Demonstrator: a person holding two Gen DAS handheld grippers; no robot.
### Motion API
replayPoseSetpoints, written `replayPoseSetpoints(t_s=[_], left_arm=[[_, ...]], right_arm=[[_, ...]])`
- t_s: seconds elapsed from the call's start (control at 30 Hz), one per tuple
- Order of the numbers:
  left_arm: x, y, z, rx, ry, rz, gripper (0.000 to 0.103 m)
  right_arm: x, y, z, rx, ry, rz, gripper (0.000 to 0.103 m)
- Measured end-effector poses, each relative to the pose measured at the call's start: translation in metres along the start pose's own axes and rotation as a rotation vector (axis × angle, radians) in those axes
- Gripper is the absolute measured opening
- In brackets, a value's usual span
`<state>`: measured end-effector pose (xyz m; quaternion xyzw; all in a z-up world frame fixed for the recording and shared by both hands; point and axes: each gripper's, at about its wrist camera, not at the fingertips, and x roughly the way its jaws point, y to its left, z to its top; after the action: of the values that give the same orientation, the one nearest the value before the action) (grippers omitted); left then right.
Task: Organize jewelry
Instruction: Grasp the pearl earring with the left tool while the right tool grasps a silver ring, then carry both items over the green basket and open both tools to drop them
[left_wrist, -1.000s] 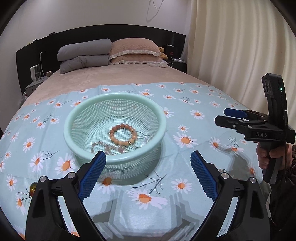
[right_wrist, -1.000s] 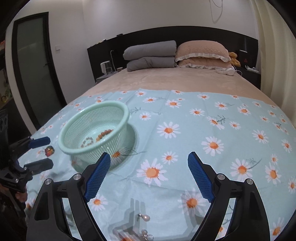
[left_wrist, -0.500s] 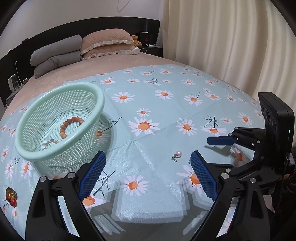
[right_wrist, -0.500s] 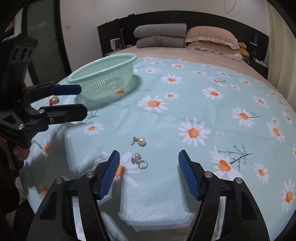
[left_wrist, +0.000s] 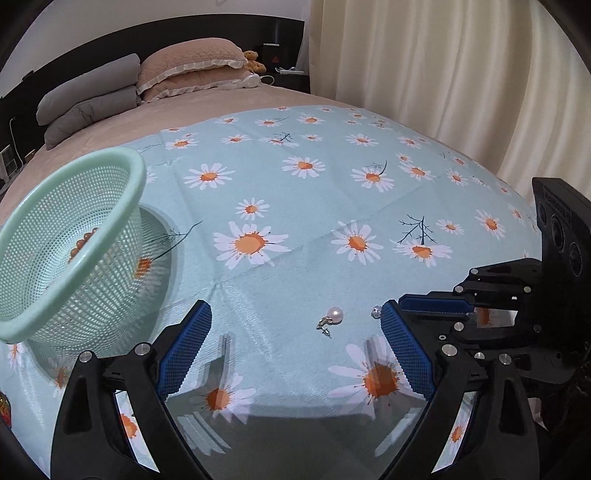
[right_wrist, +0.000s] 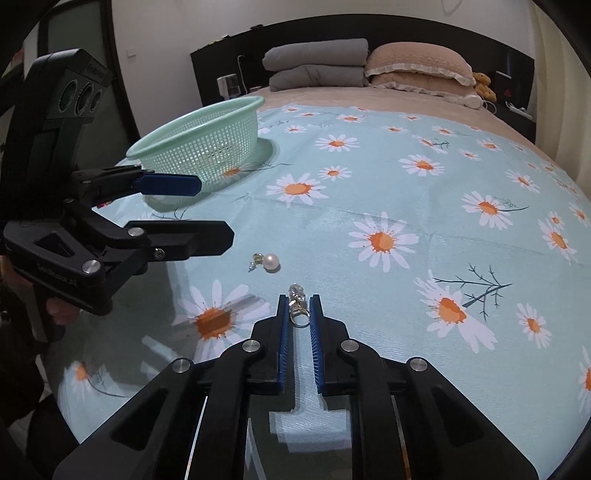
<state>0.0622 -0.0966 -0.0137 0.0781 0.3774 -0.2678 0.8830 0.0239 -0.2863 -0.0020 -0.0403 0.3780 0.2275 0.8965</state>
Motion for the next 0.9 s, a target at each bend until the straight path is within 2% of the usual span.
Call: replayPoseSetpoints(t_s=[0.1, 0.17, 0.2, 0.27, 0.3, 0.33, 0.4, 0.63, 0.8, 0.9], left_arm=[[0.016, -0.011, -0.001, 0.028, 0.047, -0.021, 0.089], [0.028, -0.019, -0.002, 0.050, 0.096, -0.037, 0.081], [0.035, -0.022, -0.003, 0.063, 0.117, -0.034, 0.072], [0.040, -0.023, -0.004, 0.065, 0.109, -0.046, 0.064], [0.040, -0.021, -0.004, 0.052, 0.104, -0.081, 0.041], [0.042, -0.019, -0.002, 0.035, 0.110, -0.095, 0.024], [0.045, -0.016, -0.001, 0.021, 0.121, -0.089, 0.012], [0.033, -0.018, -0.004, 0.035, 0.086, -0.048, 0.011], [0.007, -0.014, 0.003, 0.044, 0.045, -0.038, 0.011], [-0.011, -0.008, 0.011, 0.058, 0.020, -0.005, 0.011]], right_arm=[[-0.014, -0.012, 0.000, 0.016, -0.021, -0.026, 0.010], [-0.022, -0.019, 0.000, 0.020, -0.035, -0.047, 0.010], [-0.026, -0.022, 0.000, 0.019, -0.040, -0.058, 0.010], [-0.033, -0.027, 0.001, 0.023, -0.050, -0.073, 0.010], [-0.034, -0.029, 0.001, 0.029, -0.053, -0.078, 0.010], [-0.036, -0.032, 0.001, 0.033, -0.056, -0.081, 0.010], [-0.040, -0.035, 0.000, 0.040, -0.066, -0.088, 0.010], [-0.043, -0.037, 0.006, 0.048, -0.089, -0.084, 0.011], [-0.042, -0.028, 0.018, 0.020, -0.106, -0.075, 0.011], [-0.043, -0.021, 0.029, -0.002, -0.118, -0.066, 0.011]])
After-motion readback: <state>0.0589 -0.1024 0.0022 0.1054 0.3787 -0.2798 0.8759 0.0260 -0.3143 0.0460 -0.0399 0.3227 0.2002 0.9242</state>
